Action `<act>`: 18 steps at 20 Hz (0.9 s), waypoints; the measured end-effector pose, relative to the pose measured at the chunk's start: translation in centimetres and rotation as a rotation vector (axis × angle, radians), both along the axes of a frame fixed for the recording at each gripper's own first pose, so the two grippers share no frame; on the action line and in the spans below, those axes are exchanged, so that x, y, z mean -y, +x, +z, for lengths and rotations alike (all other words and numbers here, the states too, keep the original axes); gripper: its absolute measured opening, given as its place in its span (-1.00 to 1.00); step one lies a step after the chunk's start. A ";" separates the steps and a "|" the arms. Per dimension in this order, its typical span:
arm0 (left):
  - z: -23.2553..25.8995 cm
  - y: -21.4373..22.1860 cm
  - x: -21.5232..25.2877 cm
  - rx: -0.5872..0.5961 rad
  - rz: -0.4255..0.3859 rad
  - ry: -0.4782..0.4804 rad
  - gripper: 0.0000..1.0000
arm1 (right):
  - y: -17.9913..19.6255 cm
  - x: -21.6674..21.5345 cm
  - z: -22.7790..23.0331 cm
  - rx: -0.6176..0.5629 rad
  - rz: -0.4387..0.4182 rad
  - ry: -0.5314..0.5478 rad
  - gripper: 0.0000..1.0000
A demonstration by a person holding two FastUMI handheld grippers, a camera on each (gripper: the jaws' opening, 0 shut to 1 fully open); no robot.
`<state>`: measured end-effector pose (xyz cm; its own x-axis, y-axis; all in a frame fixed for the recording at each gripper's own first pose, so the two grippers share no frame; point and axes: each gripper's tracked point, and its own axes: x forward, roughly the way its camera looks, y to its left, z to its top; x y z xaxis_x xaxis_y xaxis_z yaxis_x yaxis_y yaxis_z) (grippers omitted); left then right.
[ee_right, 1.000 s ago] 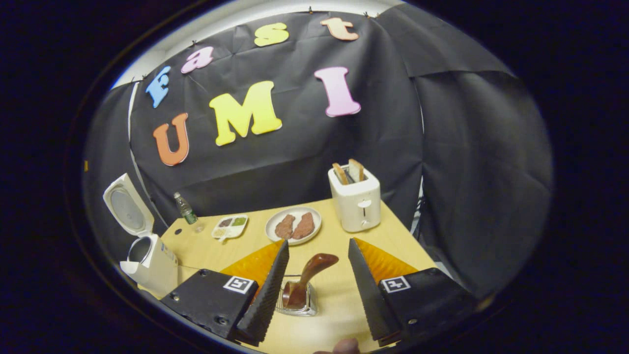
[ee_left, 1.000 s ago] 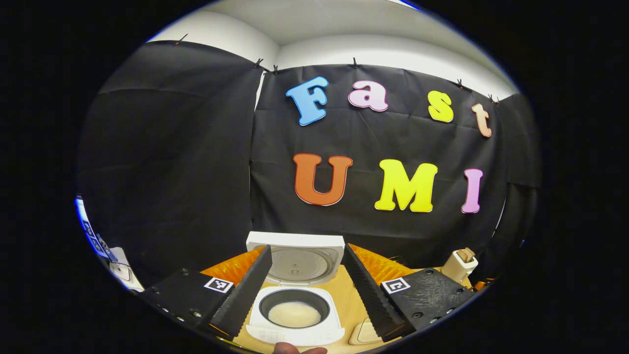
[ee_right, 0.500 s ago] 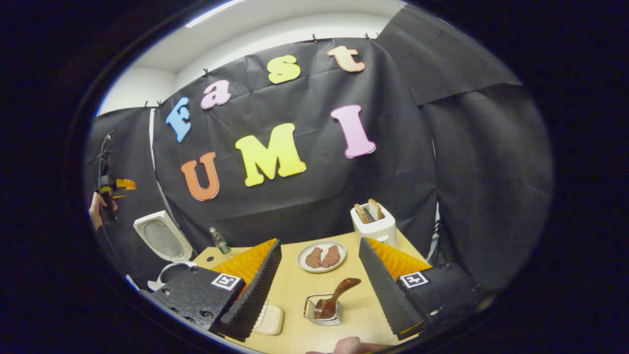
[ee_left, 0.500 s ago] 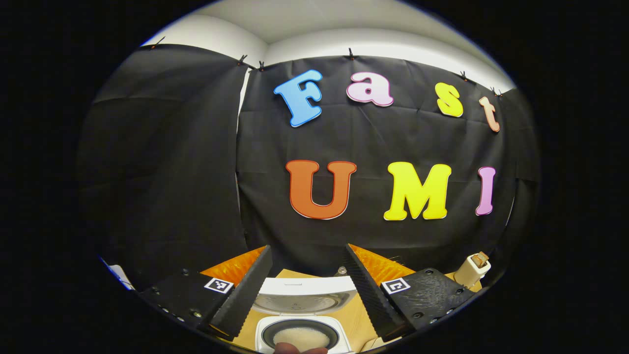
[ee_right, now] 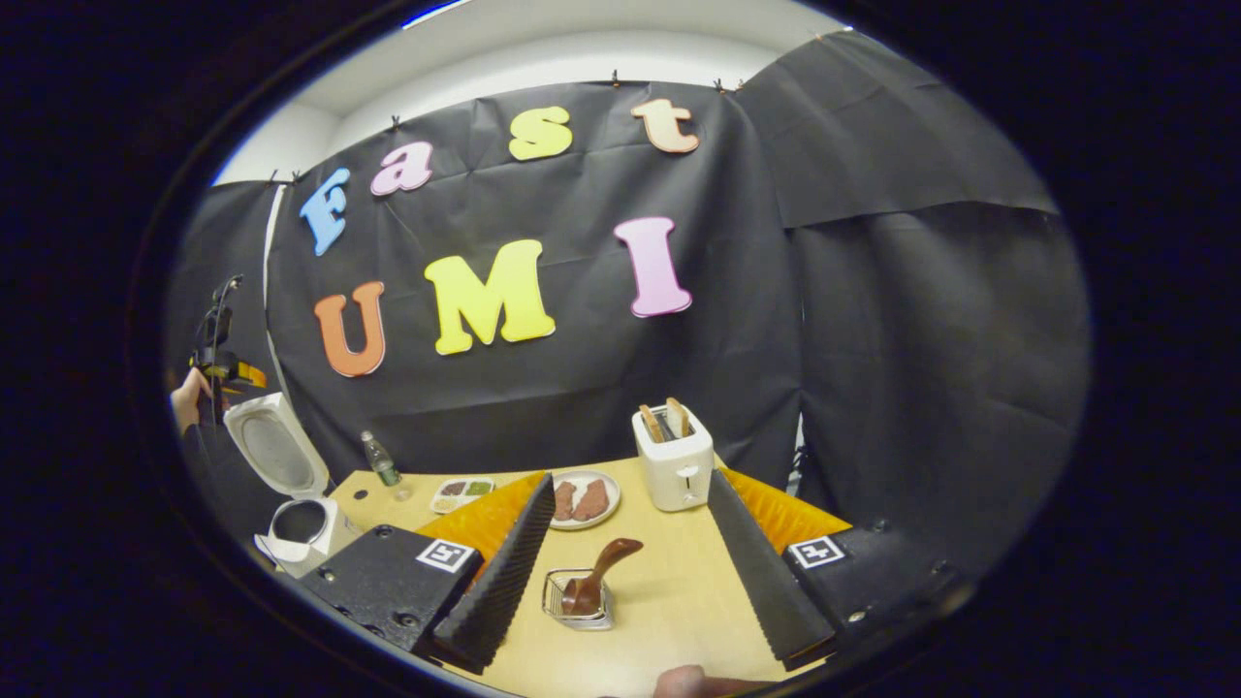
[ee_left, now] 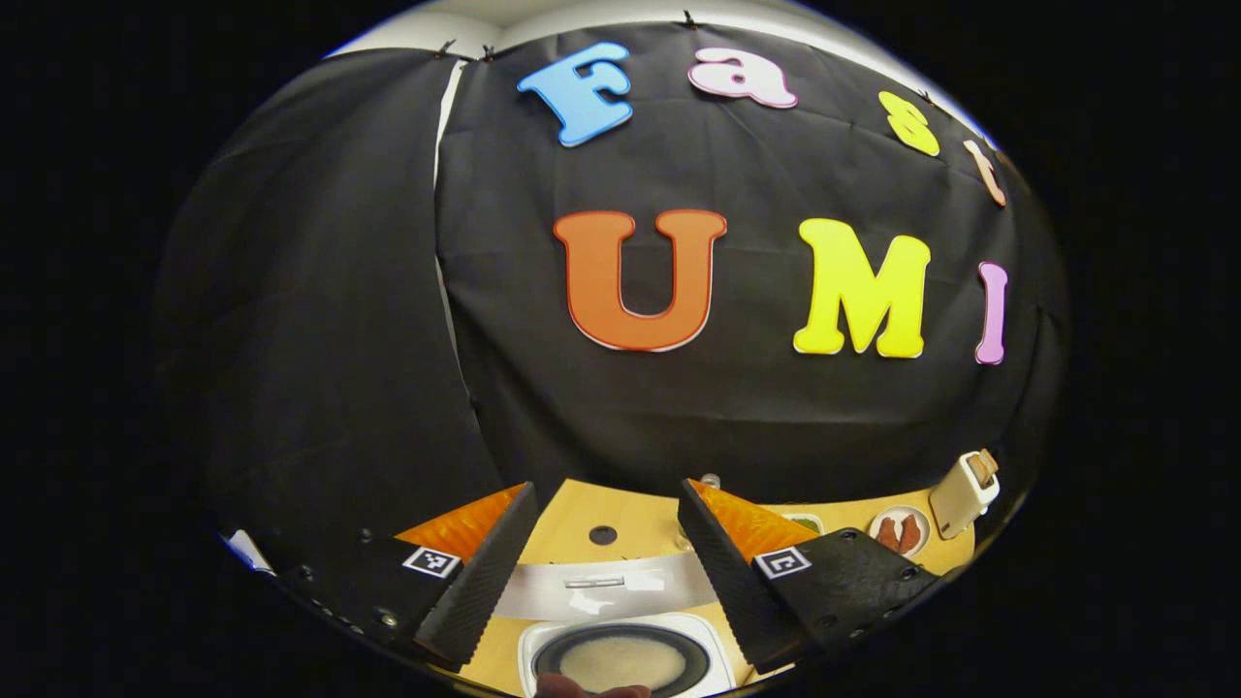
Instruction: Close the left gripper, press the button to open the rice cooker; take a wooden spoon from the chopstick holder with the right hand, scoop a spoonful of rice and pour it into the rice cooker, then put the wooden spoon back into the chopstick holder.
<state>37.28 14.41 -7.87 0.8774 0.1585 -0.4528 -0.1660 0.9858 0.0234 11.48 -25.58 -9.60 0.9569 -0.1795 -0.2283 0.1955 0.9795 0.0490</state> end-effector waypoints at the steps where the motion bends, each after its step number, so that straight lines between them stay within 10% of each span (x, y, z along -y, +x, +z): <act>1: -0.6 -0.1 0.1 -0.027 -0.003 -0.012 0.91 | 0.1 -0.6 0.0 -0.004 0.007 0.006 1.00; 18: -7.6 -14.0 4.7 -0.233 -0.014 -0.139 0.92 | 2.5 -10.8 -2.0 -0.097 0.275 -0.023 1.00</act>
